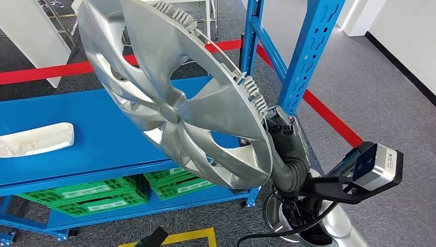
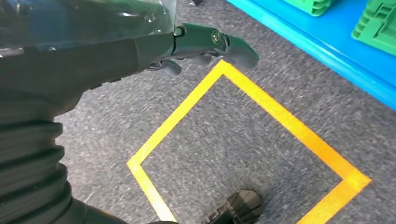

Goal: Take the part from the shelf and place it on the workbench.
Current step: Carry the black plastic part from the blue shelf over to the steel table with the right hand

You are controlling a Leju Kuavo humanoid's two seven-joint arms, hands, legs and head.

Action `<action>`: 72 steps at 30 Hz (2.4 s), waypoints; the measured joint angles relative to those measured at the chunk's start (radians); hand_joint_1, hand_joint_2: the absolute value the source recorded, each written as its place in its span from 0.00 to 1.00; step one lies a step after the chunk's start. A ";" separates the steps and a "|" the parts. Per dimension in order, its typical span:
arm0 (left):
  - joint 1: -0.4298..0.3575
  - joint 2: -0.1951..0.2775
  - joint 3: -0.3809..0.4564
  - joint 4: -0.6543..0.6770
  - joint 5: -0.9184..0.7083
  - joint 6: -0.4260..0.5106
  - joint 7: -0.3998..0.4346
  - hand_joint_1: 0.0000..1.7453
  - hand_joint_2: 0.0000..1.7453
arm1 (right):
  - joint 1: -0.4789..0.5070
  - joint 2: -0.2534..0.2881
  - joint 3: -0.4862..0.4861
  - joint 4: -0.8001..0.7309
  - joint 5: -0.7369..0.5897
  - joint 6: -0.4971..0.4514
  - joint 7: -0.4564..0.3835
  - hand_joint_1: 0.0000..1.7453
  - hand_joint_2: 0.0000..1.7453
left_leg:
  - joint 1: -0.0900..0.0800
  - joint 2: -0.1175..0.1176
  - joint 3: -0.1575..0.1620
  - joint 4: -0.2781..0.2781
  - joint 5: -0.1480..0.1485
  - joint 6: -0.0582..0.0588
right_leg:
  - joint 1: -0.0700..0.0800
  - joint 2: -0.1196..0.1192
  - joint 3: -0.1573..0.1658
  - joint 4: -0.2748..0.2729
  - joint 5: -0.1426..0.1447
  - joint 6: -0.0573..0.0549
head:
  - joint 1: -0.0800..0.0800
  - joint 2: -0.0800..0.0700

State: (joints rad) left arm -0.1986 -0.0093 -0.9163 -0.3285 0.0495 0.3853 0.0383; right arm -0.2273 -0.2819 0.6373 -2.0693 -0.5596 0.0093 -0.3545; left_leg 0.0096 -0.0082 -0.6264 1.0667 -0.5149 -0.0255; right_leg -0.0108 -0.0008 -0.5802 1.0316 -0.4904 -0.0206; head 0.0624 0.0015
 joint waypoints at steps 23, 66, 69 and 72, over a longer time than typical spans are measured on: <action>-0.005 0.005 0.000 -0.001 0.005 0.013 0.007 0.00 1.00 | 0.013 -0.002 -0.013 0.000 0.000 -0.032 0.006 1.00 1.00 | -0.004 0.005 0.037 -0.049 0.022 0.047 | 0.001 -0.006 -0.030 0.139 -0.061 0.045 | 0.007 0.000; 0.002 0.010 -0.002 -0.004 0.011 0.031 0.006 0.00 1.00 | 0.015 -0.005 -0.012 -0.002 -0.009 -0.054 0.020 1.00 1.00 | 0.002 0.004 -0.042 0.206 -0.125 -0.014 | 0.005 -0.013 0.007 -0.025 0.013 -0.011 | -0.004 0.000; 0.002 0.010 -0.003 -0.004 0.012 0.031 0.005 0.00 1.00 | 0.015 -0.006 -0.012 -0.002 -0.009 -0.054 0.021 1.00 1.00 | 0.005 0.004 0.055 0.078 -0.057 -0.016 | 0.002 -0.012 -0.023 -0.005 0.021 -0.004 | -0.005 0.000; 0.001 0.010 -0.003 -0.004 0.014 0.033 0.003 0.00 1.00 | 0.015 -0.006 -0.012 -0.003 -0.009 -0.054 0.021 1.00 1.00 | 0.001 0.001 0.123 -0.047 -0.043 -0.005 | 0.004 -0.010 -0.043 0.008 0.034 0.014 | -0.006 0.000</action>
State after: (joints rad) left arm -0.1980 0.0011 -0.9190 -0.3326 0.0635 0.4180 0.0416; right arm -0.2122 -0.2877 0.6250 -2.0720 -0.5688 -0.0451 -0.3333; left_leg 0.0106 -0.0069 -0.5029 1.0201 -0.5584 -0.0303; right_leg -0.0068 -0.0107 -0.6229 1.0396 -0.4568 -0.0066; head 0.0566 0.0015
